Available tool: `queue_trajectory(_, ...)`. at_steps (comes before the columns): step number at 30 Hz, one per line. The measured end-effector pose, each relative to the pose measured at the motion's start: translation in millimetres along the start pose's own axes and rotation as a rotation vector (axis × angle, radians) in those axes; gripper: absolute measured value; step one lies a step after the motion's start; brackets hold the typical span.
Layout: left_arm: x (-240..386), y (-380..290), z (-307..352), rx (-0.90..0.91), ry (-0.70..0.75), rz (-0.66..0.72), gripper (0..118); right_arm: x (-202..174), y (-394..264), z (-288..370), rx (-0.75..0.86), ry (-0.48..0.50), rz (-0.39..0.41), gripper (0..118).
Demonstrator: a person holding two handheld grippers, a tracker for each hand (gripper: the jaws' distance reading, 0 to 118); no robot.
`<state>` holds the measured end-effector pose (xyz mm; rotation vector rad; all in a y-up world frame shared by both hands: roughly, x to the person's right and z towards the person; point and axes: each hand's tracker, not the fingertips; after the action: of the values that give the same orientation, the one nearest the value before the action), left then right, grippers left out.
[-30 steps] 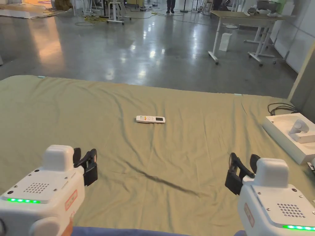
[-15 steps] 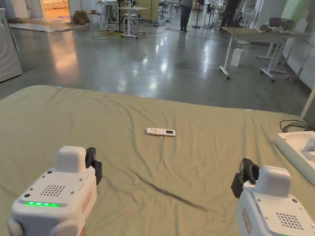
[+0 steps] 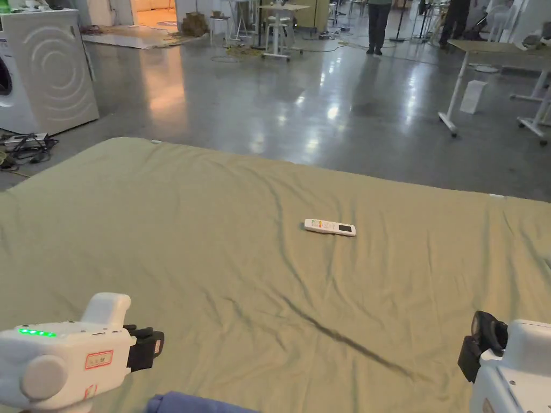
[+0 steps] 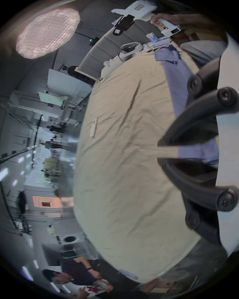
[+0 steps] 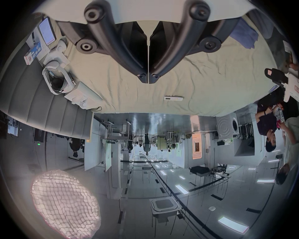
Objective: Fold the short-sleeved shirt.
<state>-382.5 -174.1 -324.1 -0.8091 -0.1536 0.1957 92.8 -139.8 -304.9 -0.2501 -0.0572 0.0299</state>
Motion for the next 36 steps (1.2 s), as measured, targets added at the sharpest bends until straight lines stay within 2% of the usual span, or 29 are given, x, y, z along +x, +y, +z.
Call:
queue_trajectory(1,-11,-2,-4,-0.031,-0.016,0.028,42,0,-2,-2,-0.008,0.002,0.0,1)
queue_trajectory(2,-19,-6,-5,-0.064,-0.048,0.057,43,0,-3,-4,-0.019,0.004,-0.001,1)
queue_trajectory(7,-65,-21,-27,-0.19,-0.131,0.163,43,-1,-16,-13,-0.063,0.01,0.029,1)
queue_trajectory(11,-104,-35,-59,-0.326,-0.254,0.318,43,-2,-26,-16,-0.094,0.014,0.032,1)
queue_trajectory(13,-121,-45,-72,-0.333,-0.334,0.391,43,-3,-29,-18,-0.106,0.01,0.041,1)
queue_trajectory(17,-145,-66,-105,-0.404,-0.381,0.471,43,-5,-35,-20,-0.126,0.008,0.067,1)
queue_trajectory(18,-114,-53,-78,-0.434,-0.399,0.475,43,-5,-35,-21,-0.129,0.008,0.069,1)
queue_trajectory(19,-110,-56,-81,-0.45,-0.42,0.486,43,-5,-36,-21,-0.134,0.01,0.071,1)
queue_trajectory(22,-114,-76,-90,-0.408,-0.514,0.554,43,-5,-38,-23,-0.145,0.015,0.076,1)
queue_trajectory(28,-116,-88,-105,-0.441,-0.622,0.637,43,-8,-44,-25,-0.168,0.03,0.091,1)
queue_trajectory(36,-84,-96,-116,-0.463,-0.657,0.618,43,-8,-53,-22,-0.202,0.033,0.084,1)
